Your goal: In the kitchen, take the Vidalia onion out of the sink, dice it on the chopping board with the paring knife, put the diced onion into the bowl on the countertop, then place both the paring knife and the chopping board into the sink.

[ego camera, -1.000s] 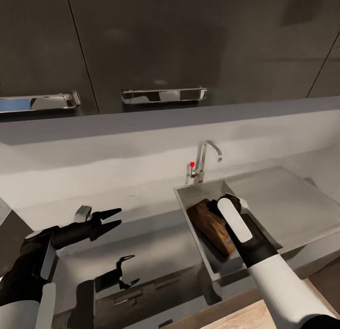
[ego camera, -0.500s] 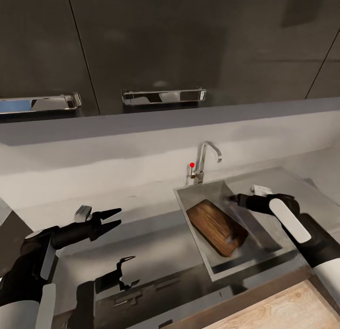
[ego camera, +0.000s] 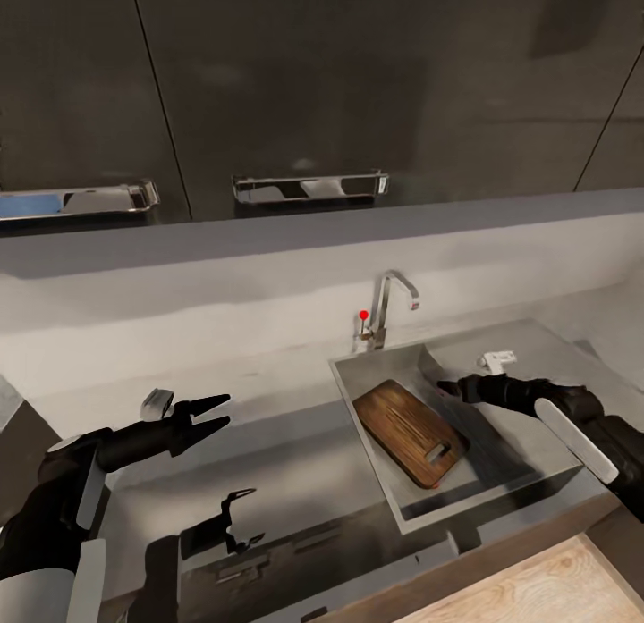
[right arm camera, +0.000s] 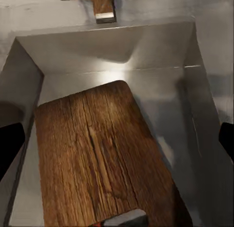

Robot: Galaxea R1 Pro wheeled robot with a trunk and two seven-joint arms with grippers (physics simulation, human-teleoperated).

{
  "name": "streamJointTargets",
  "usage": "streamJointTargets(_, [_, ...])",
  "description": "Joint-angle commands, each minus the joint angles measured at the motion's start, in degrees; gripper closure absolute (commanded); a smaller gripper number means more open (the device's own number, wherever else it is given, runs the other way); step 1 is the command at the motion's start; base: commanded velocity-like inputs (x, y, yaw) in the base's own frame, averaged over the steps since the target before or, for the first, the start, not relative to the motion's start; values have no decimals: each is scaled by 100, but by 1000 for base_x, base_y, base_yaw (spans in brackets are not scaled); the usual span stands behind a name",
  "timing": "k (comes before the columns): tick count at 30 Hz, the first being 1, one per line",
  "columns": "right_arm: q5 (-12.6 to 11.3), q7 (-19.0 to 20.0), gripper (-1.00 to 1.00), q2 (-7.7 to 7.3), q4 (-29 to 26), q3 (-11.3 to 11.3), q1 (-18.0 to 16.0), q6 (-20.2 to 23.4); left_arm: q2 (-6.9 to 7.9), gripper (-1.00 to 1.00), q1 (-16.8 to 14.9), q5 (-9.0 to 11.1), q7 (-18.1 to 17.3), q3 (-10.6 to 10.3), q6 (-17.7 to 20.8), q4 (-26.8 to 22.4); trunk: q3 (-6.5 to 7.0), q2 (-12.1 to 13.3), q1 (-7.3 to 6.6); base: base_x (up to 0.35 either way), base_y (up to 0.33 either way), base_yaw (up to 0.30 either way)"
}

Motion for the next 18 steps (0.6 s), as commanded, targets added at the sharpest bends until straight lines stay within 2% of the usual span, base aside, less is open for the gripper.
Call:
streamJointTargets(1, [326, 510, -100, -44, -7, 154, 81, -496, -2, -100, -5, 0, -20, 0, 60, -1, -9, -12, 4, 0, 0, 0])
streamJointTargets(4, [497, 1042, -100, -116, -8, 281, 169, -953, -1, -100, -5, 0, -20, 4, 60, -1, -1, -12, 4, 0, 0, 0])
streamJointTargets(7, [602, 1911, -100, -285, -9, 434, 310, -1844, 0, -100, -5, 0, -21, 7, 60, -1, 6, -12, 4, -30, 0, 0])
streamJointTargets(8, [609, 2073, -100, -308, -9, 449, 325, -1983, 1, -100, -5, 0, -21, 5, 60, -1, 9, -12, 4, -166, 0, 0])
streamJointTargets(13, [621, 2488, -100, -346, -10, 473, 346, -2205, 1, -100, -5, 0, -21, 7, 60, -1, 42, -12, 4, -266, 0, 0])
streamJointTargets(18, [622, 2625, -100, -352, -10, 478, 350, -2238, 1, -100, -5, 0, -21, 7, 60, -1, 86, -12, 4, -319, 0, -46])
